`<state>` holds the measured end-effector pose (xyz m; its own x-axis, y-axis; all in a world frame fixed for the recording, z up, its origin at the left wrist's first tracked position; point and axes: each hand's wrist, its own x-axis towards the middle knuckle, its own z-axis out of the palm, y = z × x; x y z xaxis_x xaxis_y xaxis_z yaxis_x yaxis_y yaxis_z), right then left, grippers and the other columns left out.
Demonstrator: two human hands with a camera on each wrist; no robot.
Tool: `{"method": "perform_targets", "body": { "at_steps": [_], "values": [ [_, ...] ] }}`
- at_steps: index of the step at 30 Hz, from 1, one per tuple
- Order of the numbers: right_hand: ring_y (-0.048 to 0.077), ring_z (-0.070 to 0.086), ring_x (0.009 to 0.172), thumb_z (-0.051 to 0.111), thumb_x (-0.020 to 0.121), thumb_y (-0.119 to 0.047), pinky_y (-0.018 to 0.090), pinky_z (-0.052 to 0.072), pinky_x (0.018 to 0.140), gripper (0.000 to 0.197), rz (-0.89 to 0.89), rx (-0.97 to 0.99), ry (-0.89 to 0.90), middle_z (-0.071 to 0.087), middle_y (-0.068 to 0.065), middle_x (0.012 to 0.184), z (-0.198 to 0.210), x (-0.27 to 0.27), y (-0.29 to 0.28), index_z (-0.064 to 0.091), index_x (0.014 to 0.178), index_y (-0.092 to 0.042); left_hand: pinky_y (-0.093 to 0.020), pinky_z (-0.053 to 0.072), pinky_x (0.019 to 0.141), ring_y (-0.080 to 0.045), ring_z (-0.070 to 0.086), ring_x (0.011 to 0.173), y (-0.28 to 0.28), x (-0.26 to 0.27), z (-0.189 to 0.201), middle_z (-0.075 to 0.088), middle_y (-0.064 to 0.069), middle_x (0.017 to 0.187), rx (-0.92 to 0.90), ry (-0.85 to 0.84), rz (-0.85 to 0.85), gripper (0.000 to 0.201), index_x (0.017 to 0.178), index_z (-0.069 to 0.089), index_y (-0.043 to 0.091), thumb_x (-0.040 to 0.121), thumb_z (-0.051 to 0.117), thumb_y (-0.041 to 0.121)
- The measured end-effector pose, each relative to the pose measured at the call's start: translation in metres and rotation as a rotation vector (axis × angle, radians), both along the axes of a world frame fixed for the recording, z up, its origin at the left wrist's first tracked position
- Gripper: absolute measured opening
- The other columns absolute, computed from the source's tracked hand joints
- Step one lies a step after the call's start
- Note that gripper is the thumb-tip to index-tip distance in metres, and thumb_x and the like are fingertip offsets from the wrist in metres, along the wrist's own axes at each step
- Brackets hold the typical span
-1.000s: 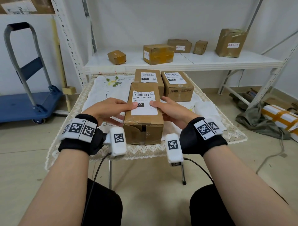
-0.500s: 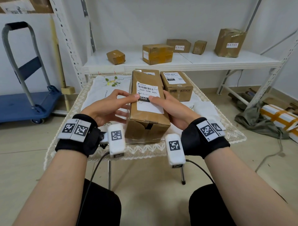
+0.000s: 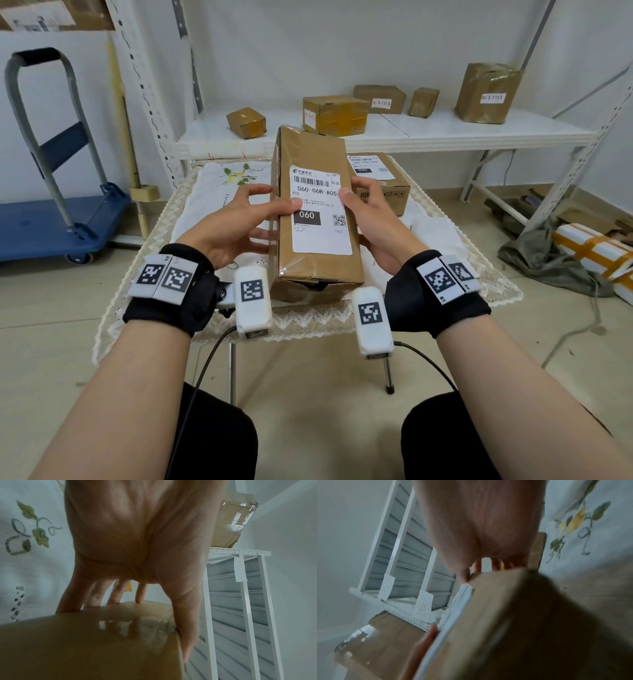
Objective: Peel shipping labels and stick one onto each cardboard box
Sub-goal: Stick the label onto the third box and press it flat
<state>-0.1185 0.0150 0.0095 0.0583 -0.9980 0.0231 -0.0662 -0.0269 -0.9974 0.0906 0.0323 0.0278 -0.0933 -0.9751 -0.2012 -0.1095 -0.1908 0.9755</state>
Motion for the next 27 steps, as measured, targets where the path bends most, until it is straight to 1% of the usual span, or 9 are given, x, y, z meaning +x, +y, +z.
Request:
{"method": "perform_targets", "body": {
  "at_steps": [2,3,5,7,10,14,19,25,27],
  "values": [
    [0.012,0.066,0.101,0.048,0.106,-0.039,0.023,0.053,0.072,0.034,-0.038,-0.086,0.052,0.062,0.005,0.133,0.001,0.001,-0.001,0.038,0.135,-0.027,-0.035,0.061,0.069,-0.025,0.075,0.090,0.000,0.000,0.001,0.078,-0.004,0.112,-0.017,0.000,0.005,0.067,0.139,0.040,0.032,0.084,0.078,0.037],
    [0.014,0.062,0.113,0.050,0.104,-0.043,0.027,0.054,0.085,0.040,-0.065,-0.176,0.119,0.055,0.005,0.138,0.001,0.000,-0.003,0.037,0.137,-0.027,-0.035,0.060,0.069,-0.026,0.075,0.091,0.000,-0.001,0.002,0.078,-0.004,0.112,-0.024,0.000,0.005,0.067,0.139,0.041,0.032,0.084,0.078,0.037],
    [0.018,0.043,0.136,0.051,0.101,-0.050,0.037,0.041,0.111,0.054,-0.096,-0.386,0.329,0.036,0.003,0.149,0.002,-0.003,-0.005,0.033,0.147,-0.028,-0.035,0.061,0.071,-0.027,0.075,0.093,0.000,-0.003,0.003,0.078,-0.004,0.111,-0.037,-0.011,-0.001,0.068,0.140,0.041,0.031,0.083,0.078,0.038],
    [0.022,0.022,0.150,0.049,0.101,-0.053,0.044,0.025,0.121,0.063,-0.087,-0.509,0.487,0.017,0.002,0.161,0.003,-0.006,-0.004,0.023,0.155,-0.032,-0.037,0.062,0.074,-0.029,0.075,0.097,0.002,-0.005,0.005,0.078,-0.003,0.109,-0.054,-0.032,-0.016,0.074,0.140,0.041,0.031,0.078,0.080,0.040],
    [0.021,-0.001,0.157,0.040,0.101,-0.060,0.052,0.006,0.125,0.071,-0.099,-0.569,0.633,-0.006,-0.001,0.170,0.004,-0.006,-0.002,0.011,0.161,-0.035,-0.040,0.062,0.078,-0.027,0.076,0.097,0.004,-0.008,0.006,0.077,-0.004,0.114,-0.088,-0.051,-0.035,0.086,0.140,0.042,0.032,0.066,0.083,0.045],
    [0.021,-0.015,0.156,0.023,0.096,-0.069,0.055,-0.006,0.125,0.078,-0.114,-0.675,0.827,-0.016,0.000,0.170,0.005,0.001,0.000,0.004,0.162,-0.035,-0.038,0.063,0.076,-0.025,0.076,0.098,0.010,-0.015,0.009,0.073,-0.004,0.115,-0.145,-0.064,-0.070,0.089,0.142,0.042,0.033,0.063,0.083,0.045],
    [0.022,-0.020,0.155,0.019,0.100,-0.066,0.055,-0.011,0.124,0.072,-0.177,-0.688,0.923,-0.018,0.001,0.170,0.007,-0.003,-0.004,-0.001,0.162,-0.035,-0.031,0.062,0.068,-0.019,0.076,0.095,0.012,-0.020,0.008,0.069,-0.006,0.116,-0.189,-0.084,-0.086,0.091,0.142,0.042,0.034,0.062,0.082,0.044],
    [0.025,-0.018,0.156,0.020,0.103,-0.062,0.054,-0.011,0.124,0.071,-0.240,-0.643,0.920,-0.018,0.002,0.169,0.017,-0.011,-0.014,-0.004,0.162,-0.032,-0.033,0.062,0.071,-0.015,0.076,0.095,0.008,-0.020,0.008,0.061,-0.009,0.124,-0.239,-0.105,-0.107,0.089,0.142,0.042,0.037,0.068,0.090,0.043],
    [0.026,-0.018,0.156,0.019,0.103,-0.061,0.053,-0.011,0.124,0.071,-0.260,-0.618,0.906,-0.018,0.003,0.169,0.019,-0.015,-0.019,-0.005,0.162,-0.031,-0.032,0.062,0.071,-0.015,0.076,0.096,0.008,-0.020,0.007,0.061,-0.009,0.125,-0.244,-0.112,-0.111,0.087,0.142,0.042,0.039,0.067,0.087,0.044]
  ]
}}
